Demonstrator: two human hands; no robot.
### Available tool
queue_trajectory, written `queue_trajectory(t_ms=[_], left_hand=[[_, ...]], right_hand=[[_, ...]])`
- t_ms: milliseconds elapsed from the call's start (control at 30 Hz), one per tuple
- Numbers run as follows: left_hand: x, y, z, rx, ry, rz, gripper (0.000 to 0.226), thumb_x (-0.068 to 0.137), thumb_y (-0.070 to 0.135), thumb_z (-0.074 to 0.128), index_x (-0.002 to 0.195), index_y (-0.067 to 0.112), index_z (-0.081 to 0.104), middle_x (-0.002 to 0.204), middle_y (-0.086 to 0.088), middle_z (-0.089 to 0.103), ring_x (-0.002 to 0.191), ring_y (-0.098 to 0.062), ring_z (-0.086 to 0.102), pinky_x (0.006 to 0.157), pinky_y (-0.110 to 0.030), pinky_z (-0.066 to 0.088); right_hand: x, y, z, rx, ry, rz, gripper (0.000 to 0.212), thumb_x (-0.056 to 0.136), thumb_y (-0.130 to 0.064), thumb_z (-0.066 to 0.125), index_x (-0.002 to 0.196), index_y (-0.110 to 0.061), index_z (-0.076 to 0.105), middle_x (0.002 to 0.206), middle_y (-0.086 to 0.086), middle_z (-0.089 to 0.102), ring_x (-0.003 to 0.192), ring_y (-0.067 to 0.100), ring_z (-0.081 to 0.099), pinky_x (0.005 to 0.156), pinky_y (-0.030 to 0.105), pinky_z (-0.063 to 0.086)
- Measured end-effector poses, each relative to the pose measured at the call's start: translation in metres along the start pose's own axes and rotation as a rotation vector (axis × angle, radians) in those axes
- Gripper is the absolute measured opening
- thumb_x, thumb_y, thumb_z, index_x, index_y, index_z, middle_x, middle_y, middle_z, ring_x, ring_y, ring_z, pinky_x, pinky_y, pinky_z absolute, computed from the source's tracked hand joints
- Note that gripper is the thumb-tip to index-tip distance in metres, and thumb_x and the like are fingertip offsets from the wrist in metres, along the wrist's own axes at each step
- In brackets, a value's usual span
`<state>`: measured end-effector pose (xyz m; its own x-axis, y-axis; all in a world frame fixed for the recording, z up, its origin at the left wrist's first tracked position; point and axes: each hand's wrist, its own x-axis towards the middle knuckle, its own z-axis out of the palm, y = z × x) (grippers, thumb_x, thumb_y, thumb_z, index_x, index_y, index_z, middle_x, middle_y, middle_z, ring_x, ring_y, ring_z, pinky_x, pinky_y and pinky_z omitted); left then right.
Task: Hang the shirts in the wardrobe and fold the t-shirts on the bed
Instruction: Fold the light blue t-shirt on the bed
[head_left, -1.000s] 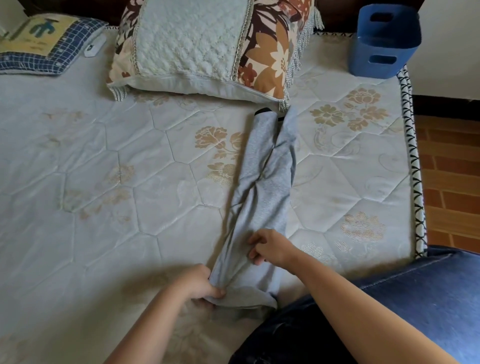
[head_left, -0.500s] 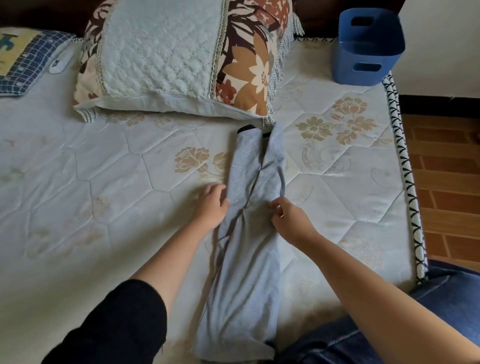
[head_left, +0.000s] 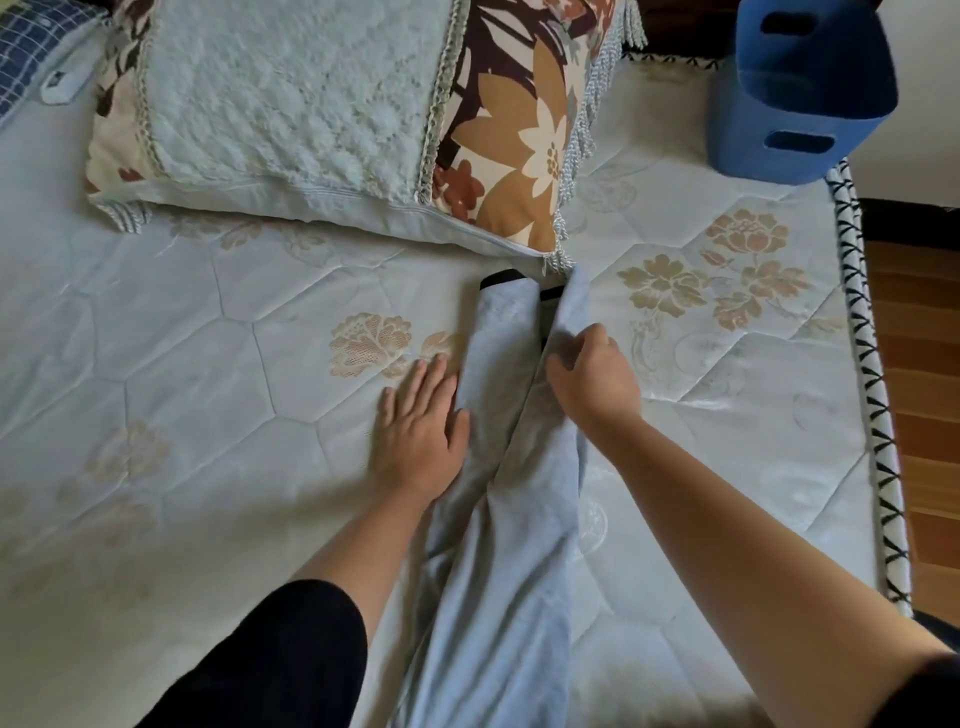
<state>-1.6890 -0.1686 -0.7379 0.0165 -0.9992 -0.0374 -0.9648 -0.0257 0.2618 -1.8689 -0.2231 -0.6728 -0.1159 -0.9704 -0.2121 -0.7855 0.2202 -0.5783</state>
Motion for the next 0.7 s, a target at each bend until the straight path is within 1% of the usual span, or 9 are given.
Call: queue_trajectory(t_ms=[67, 167, 233, 300, 367, 433, 533, 600, 700], left_hand=[[0.0, 0.0, 0.0, 0.017, -0.006, 0.001, 0.071, 0.085, 0.05, 0.002, 0.15, 0.026, 0.02, 0.157, 0.015, 0.005, 0.143, -0.002, -0.006, 0.115, -0.034, -0.007], [0.0, 0.0, 0.0, 0.007, -0.016, 0.008, 0.071, 0.085, 0.049, -0.001, 0.15, 0.026, 0.014, 0.157, 0.015, 0.002, 0.143, -0.003, -0.008, 0.115, -0.034, -0.008], [0.0, 0.0, 0.0, -0.018, -0.003, 0.014, 0.069, 0.087, 0.048, 0.001, 0.15, 0.025, 0.018, 0.157, 0.014, 0.005, 0.143, -0.003, -0.006, 0.116, -0.035, -0.006], [0.001, -0.001, 0.002, -0.032, 0.02, 0.021, 0.065, 0.09, 0.046, 0.006, 0.149, 0.023, 0.024, 0.157, 0.012, 0.01, 0.144, -0.004, -0.002, 0.117, -0.036, -0.002], [0.001, -0.002, 0.006, -0.024, 0.067, 0.029, 0.06, 0.093, 0.042, 0.014, 0.146, 0.021, 0.033, 0.155, 0.009, 0.02, 0.143, -0.007, 0.006, 0.116, -0.039, 0.005], [0.001, -0.003, 0.01, -0.001, 0.106, 0.03, 0.055, 0.095, 0.038, 0.02, 0.142, 0.018, 0.04, 0.153, 0.005, 0.03, 0.142, -0.011, 0.016, 0.112, -0.042, 0.012], [0.002, -0.003, 0.013, 0.013, 0.134, 0.043, 0.053, 0.093, 0.034, 0.025, 0.14, 0.017, 0.043, 0.149, 0.003, 0.037, 0.14, -0.015, 0.026, 0.109, -0.045, 0.017], [0.002, -0.004, 0.013, -0.007, 0.15, 0.055, 0.052, 0.092, 0.031, 0.029, 0.139, 0.016, 0.045, 0.147, 0.001, 0.04, 0.138, -0.017, 0.031, 0.11, -0.046, 0.02], [0.002, -0.004, 0.014, -0.031, 0.149, 0.054, 0.051, 0.092, 0.03, 0.03, 0.14, 0.016, 0.044, 0.147, 0.0, 0.04, 0.137, -0.02, 0.035, 0.11, -0.048, 0.021]], right_hand=[[0.02, -0.012, 0.002, -0.049, 0.023, 0.022, 0.033, 0.093, -0.032, 0.049, 0.111, -0.005, 0.045, 0.108, 0.015, 0.057, 0.098, 0.034, 0.055, 0.071, 0.035, 0.038], [0.045, -0.027, 0.005, -0.156, -0.021, 0.08, 0.035, 0.093, -0.033, 0.047, 0.114, -0.005, 0.044, 0.107, 0.015, 0.06, 0.098, 0.034, 0.058, 0.073, 0.036, 0.04], [0.055, -0.03, 0.006, -0.21, -0.044, 0.114, 0.035, 0.093, -0.024, 0.045, 0.121, -0.006, 0.036, 0.1, 0.013, 0.06, 0.088, 0.03, 0.058, 0.069, 0.034, 0.038], [0.061, -0.03, 0.005, -0.24, -0.03, 0.112, 0.035, 0.092, -0.018, 0.044, 0.122, -0.006, 0.032, 0.09, 0.011, 0.056, 0.075, 0.027, 0.049, 0.064, 0.034, 0.035], [0.061, -0.033, 0.004, -0.22, -0.007, 0.084, 0.028, 0.091, -0.017, 0.044, 0.115, -0.004, 0.04, 0.085, 0.01, 0.052, 0.072, 0.026, 0.045, 0.061, 0.033, 0.033], [0.056, -0.041, 0.002, -0.154, 0.036, 0.037, 0.017, 0.091, -0.02, 0.043, 0.099, -0.005, 0.049, 0.081, 0.008, 0.048, 0.072, 0.027, 0.044, 0.061, 0.03, 0.031], [0.045, -0.058, 0.005, -0.035, 0.125, -0.055, 0.013, 0.089, -0.021, 0.044, 0.082, -0.01, 0.045, 0.072, 0.005, 0.046, 0.069, 0.027, 0.045, 0.057, 0.028, 0.029], [0.042, -0.07, 0.013, -0.006, 0.137, -0.116, 0.014, 0.091, -0.021, 0.044, 0.082, -0.01, 0.043, 0.067, 0.004, 0.044, 0.068, 0.027, 0.044, 0.058, 0.029, 0.029], [0.04, -0.083, 0.029, -0.044, 0.049, -0.186, 0.011, 0.093, -0.018, 0.04, 0.09, -0.009, 0.047, 0.066, 0.003, 0.043, 0.07, 0.026, 0.045, 0.059, 0.029, 0.03]])
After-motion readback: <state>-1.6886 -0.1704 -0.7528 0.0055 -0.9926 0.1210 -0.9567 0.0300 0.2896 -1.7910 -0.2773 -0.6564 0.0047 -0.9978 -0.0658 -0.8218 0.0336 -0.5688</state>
